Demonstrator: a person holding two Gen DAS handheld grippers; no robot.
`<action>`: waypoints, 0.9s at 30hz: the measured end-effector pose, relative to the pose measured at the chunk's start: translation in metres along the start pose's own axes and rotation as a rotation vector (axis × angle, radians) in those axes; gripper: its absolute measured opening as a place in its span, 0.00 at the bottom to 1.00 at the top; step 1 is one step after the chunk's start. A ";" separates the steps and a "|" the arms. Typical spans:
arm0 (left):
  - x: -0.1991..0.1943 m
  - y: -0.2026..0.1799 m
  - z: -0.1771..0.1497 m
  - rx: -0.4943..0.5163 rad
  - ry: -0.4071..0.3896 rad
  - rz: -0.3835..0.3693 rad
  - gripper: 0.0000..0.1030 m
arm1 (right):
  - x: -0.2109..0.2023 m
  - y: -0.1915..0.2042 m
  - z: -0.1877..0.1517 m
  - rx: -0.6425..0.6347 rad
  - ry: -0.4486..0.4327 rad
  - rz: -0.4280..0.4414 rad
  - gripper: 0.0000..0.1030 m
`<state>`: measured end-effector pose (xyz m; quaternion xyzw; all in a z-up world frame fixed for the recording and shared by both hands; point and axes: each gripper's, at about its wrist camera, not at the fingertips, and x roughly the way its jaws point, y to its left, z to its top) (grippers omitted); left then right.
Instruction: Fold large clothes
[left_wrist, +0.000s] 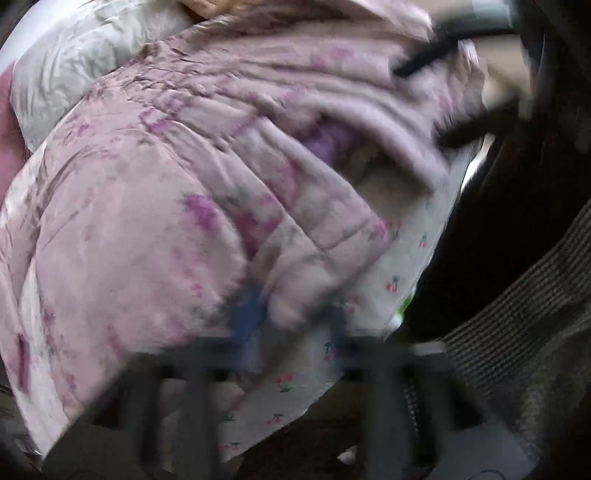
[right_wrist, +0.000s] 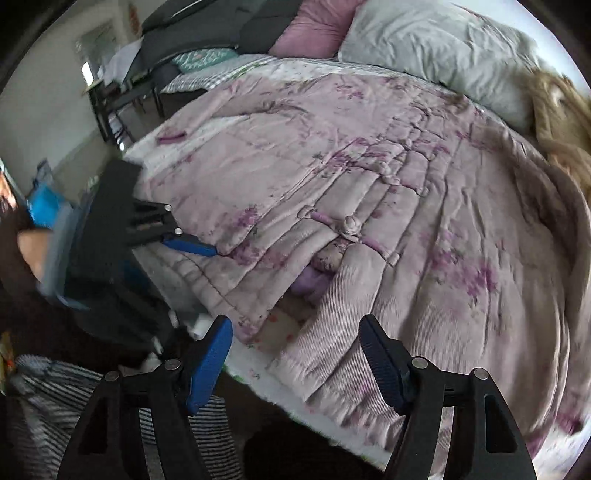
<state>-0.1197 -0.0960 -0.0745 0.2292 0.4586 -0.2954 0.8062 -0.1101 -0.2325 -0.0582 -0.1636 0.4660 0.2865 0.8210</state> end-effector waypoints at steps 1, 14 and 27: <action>-0.010 0.018 0.001 -0.099 -0.040 -0.030 0.08 | -0.001 0.004 -0.003 -0.036 0.004 0.001 0.64; -0.052 0.092 0.012 -0.456 -0.241 -0.135 0.07 | 0.088 0.054 0.020 -0.344 0.125 -0.139 0.45; -0.064 0.081 0.008 -0.373 -0.280 -0.289 0.07 | 0.072 0.044 0.047 -0.262 0.071 0.008 0.07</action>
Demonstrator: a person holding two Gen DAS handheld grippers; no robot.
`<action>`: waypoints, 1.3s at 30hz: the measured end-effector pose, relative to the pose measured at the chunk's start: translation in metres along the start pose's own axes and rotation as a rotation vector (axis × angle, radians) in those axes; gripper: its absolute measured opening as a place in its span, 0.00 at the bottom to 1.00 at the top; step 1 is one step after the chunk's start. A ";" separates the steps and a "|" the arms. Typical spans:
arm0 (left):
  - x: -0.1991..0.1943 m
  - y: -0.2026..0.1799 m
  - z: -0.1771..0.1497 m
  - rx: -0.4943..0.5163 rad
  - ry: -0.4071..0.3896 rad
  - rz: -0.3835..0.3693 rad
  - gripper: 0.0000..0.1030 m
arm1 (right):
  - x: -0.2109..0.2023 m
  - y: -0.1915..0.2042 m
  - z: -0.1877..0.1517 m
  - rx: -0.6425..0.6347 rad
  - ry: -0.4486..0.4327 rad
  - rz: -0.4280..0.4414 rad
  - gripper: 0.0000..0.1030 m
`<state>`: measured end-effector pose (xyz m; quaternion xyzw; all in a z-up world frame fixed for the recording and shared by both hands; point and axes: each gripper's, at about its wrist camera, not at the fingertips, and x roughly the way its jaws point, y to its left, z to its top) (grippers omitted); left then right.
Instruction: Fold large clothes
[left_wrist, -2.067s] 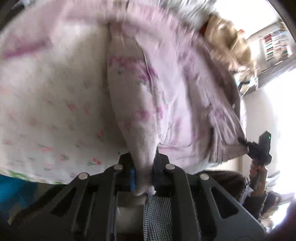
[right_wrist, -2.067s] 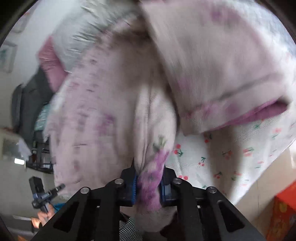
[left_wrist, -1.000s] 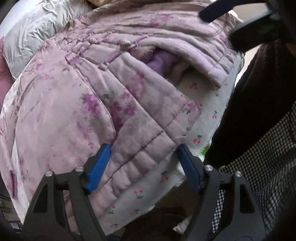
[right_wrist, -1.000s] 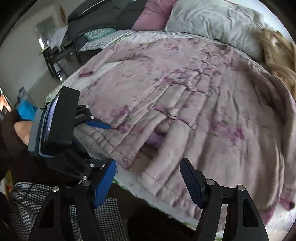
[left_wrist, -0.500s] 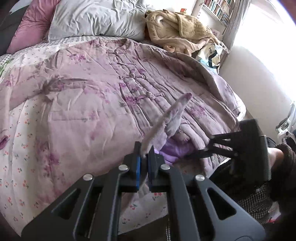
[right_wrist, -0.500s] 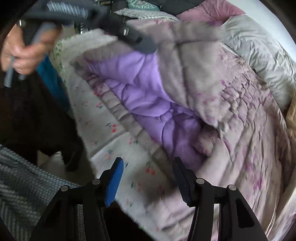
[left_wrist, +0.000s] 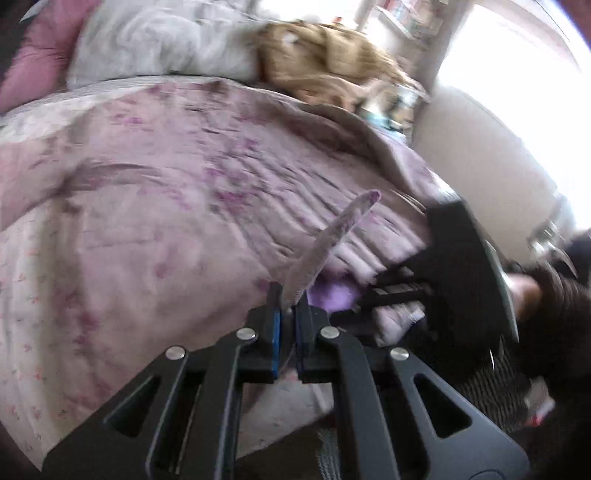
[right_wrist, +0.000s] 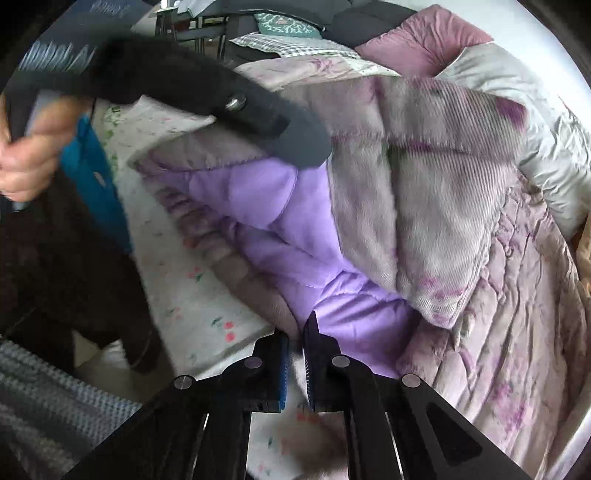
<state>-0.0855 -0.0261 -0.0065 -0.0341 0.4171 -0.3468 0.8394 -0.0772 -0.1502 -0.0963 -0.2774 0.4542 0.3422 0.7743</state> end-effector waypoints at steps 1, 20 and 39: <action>0.007 -0.005 -0.004 0.015 0.038 -0.039 0.07 | 0.003 -0.006 -0.003 0.024 0.031 0.026 0.08; 0.049 -0.022 -0.011 0.098 0.174 -0.012 0.61 | -0.042 -0.122 -0.046 0.408 -0.035 0.189 0.14; -0.028 0.081 0.018 -0.257 0.014 0.435 0.92 | -0.023 -0.145 0.021 0.553 -0.172 0.135 0.88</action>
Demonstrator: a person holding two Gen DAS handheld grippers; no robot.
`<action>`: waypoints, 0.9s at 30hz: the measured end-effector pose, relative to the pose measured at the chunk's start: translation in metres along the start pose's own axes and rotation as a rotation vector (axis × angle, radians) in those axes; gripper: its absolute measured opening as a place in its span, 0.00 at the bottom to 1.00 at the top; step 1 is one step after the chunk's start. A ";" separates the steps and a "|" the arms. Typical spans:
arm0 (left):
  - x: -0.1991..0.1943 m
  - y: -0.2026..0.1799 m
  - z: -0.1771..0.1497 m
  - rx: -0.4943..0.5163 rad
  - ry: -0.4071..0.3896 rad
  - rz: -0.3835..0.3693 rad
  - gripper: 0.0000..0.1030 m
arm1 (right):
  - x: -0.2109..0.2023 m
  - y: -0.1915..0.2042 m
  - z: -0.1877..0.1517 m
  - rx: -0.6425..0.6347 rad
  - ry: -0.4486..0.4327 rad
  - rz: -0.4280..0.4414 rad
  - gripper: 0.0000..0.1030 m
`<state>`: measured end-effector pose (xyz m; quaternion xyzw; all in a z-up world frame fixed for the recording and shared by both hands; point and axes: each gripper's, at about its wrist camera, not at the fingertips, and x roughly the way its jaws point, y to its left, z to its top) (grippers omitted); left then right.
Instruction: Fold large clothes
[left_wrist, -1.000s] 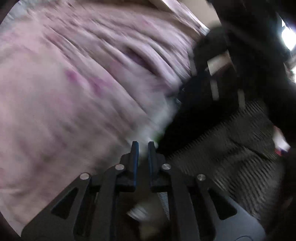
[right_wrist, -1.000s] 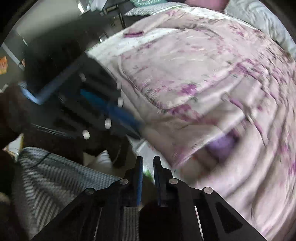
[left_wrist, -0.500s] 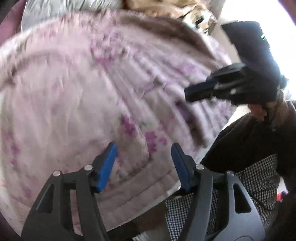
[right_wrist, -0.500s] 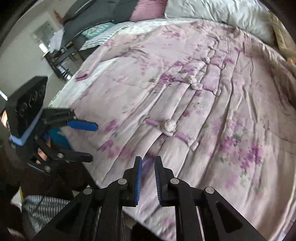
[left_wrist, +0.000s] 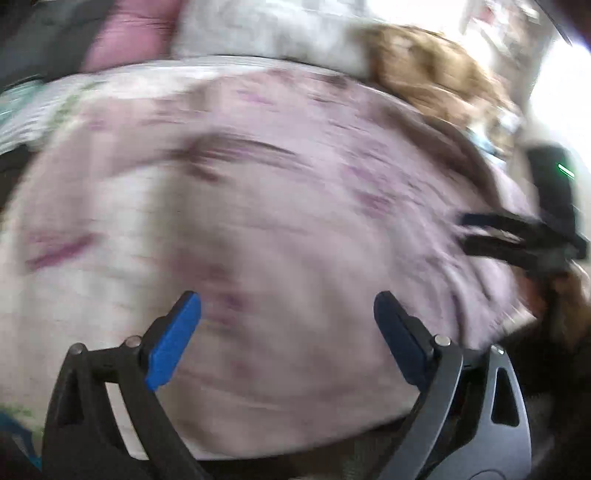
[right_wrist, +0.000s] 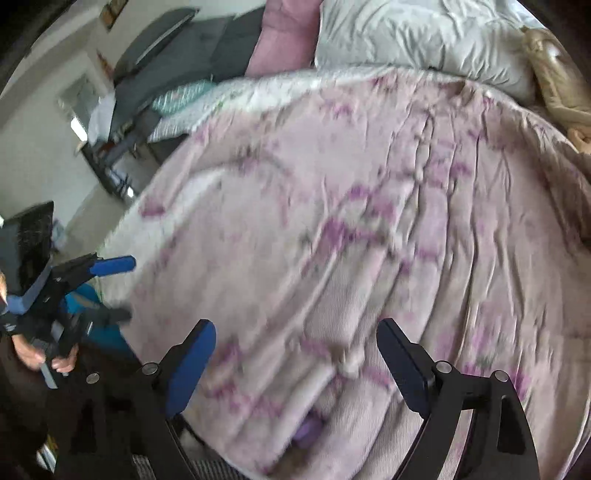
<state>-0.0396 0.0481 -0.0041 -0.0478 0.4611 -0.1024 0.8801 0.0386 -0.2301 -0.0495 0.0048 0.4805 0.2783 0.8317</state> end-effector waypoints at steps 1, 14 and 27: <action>0.003 0.014 0.007 -0.027 0.002 0.050 0.92 | -0.001 -0.001 0.006 0.019 -0.019 0.000 0.88; 0.085 0.140 0.024 -0.064 0.102 0.429 0.85 | 0.023 0.020 0.041 0.094 -0.043 -0.020 0.88; 0.001 0.202 0.088 -0.196 -0.062 0.489 0.14 | 0.034 0.027 0.052 0.081 -0.041 -0.041 0.88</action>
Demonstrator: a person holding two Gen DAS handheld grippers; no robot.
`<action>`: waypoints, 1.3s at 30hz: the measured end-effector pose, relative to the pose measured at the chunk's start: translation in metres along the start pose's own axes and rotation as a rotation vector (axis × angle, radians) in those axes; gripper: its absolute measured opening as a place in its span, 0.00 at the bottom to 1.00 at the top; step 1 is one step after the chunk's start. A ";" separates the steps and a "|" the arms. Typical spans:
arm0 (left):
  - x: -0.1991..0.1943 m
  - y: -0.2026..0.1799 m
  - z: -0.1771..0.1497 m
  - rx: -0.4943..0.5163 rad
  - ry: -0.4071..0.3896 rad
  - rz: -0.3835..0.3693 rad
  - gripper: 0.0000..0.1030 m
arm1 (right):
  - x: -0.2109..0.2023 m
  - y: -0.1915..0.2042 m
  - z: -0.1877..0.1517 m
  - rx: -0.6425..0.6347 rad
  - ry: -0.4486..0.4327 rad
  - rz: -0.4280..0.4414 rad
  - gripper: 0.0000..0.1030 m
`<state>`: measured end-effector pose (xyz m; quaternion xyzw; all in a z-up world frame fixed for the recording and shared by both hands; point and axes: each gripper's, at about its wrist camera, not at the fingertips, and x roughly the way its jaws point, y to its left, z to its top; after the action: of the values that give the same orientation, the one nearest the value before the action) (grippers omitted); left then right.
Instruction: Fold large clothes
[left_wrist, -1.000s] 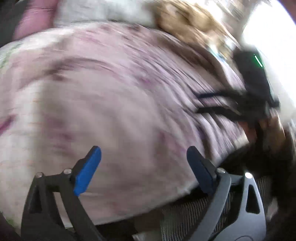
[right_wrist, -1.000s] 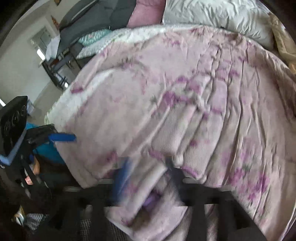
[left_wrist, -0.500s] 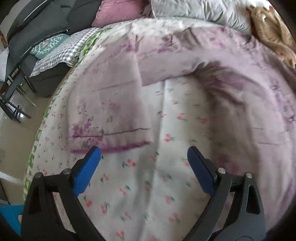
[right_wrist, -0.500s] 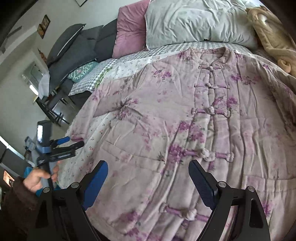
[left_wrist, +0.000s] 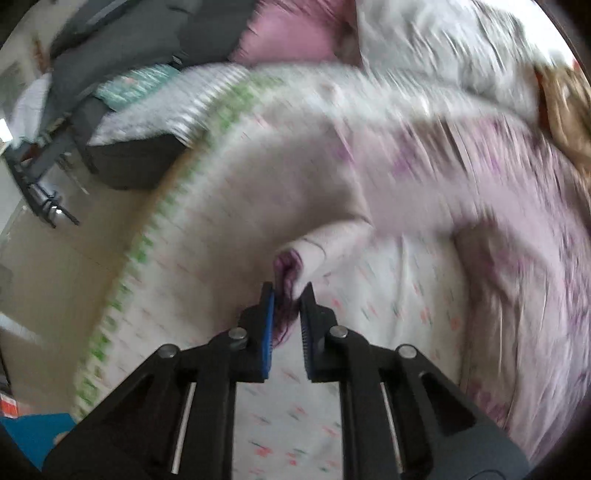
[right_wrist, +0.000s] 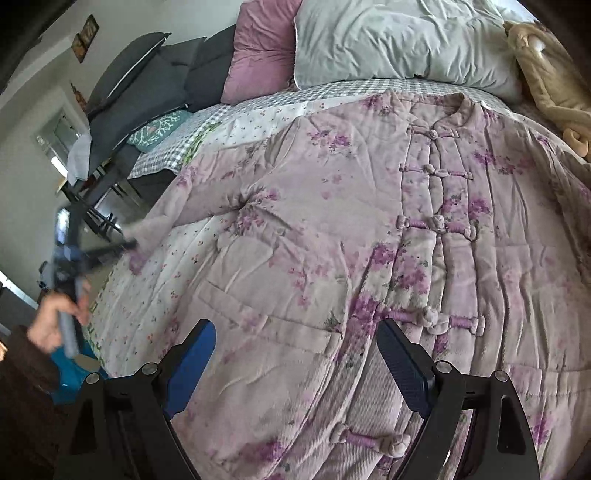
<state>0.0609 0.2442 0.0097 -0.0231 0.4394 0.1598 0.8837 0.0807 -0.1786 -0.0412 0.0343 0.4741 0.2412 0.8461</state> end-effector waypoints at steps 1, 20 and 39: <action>-0.004 0.013 0.012 -0.025 -0.020 0.020 0.14 | 0.000 0.000 0.001 -0.002 -0.002 0.001 0.88; 0.073 0.136 0.009 -0.487 0.060 0.018 0.87 | 0.001 0.003 0.001 -0.026 -0.027 -0.053 0.88; 0.159 0.145 -0.010 -0.806 -0.079 -0.063 0.13 | 0.036 -0.003 0.007 -0.065 0.032 -0.135 0.88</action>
<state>0.0989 0.4217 -0.1069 -0.3751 0.3063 0.2929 0.8244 0.1029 -0.1644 -0.0667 -0.0291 0.4806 0.1996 0.8534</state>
